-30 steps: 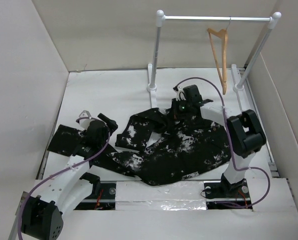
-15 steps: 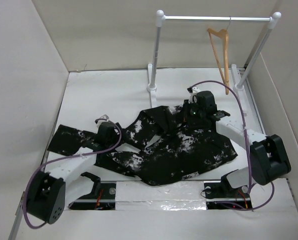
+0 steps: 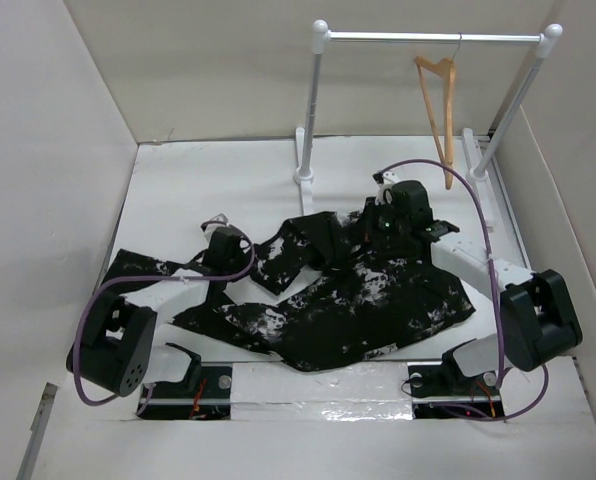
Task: Place the trousers on the hanger
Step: Flatten out the trousers at the center of the board.
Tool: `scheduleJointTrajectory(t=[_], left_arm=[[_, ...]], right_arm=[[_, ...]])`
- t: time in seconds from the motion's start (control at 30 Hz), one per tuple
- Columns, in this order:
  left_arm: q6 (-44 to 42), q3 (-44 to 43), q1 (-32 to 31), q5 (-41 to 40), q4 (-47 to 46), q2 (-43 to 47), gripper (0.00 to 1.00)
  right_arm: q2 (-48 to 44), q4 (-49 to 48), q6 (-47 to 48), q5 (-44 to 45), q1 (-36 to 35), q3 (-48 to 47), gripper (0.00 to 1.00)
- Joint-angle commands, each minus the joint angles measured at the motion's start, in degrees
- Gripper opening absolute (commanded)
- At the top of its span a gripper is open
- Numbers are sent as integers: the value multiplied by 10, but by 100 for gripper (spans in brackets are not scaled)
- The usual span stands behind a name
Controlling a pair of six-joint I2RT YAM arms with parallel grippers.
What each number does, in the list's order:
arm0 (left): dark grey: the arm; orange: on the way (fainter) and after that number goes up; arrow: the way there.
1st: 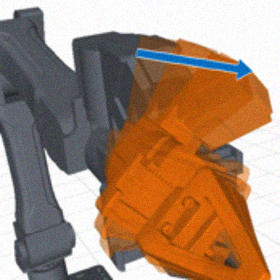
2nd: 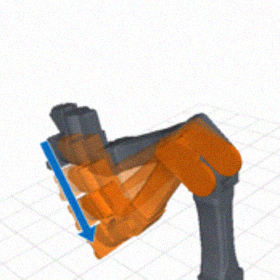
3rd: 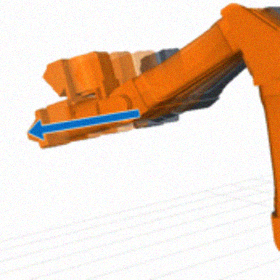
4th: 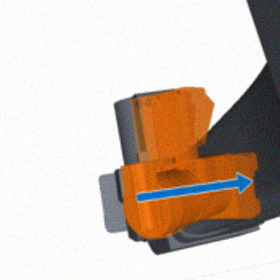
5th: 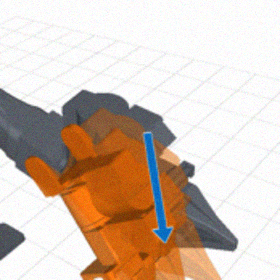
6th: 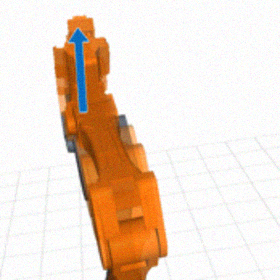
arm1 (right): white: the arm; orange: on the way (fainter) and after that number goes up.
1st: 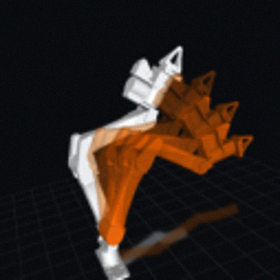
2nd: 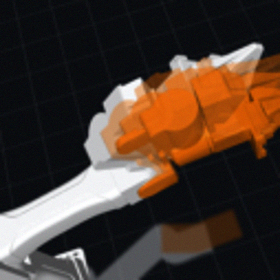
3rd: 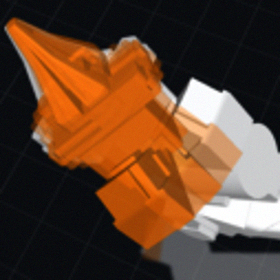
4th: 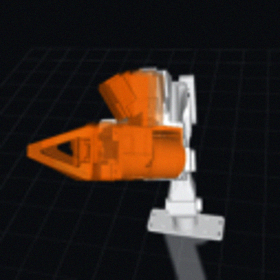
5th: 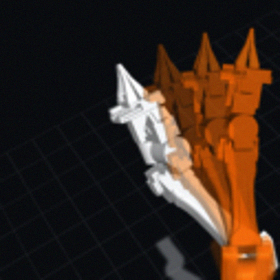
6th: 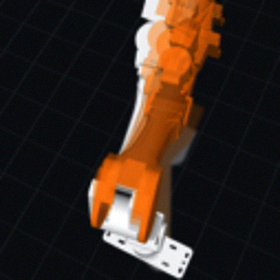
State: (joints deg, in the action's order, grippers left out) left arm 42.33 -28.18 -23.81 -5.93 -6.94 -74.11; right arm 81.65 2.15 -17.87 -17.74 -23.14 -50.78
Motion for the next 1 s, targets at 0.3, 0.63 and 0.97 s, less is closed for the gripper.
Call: scheduleJointTrajectory(t=[0.3,0.63,0.97], left_arm=[[-40,-392,73,-328,54,105,0],[168,-86,429,-72,40,130,71],[135,2,453,-10,-16,170,73]], right_arm=[[-25,44,1,-46,-70,-178,0],[168,38,-19,-48,-104,-226,1],[183,77,11,7,-100,-229,0]])
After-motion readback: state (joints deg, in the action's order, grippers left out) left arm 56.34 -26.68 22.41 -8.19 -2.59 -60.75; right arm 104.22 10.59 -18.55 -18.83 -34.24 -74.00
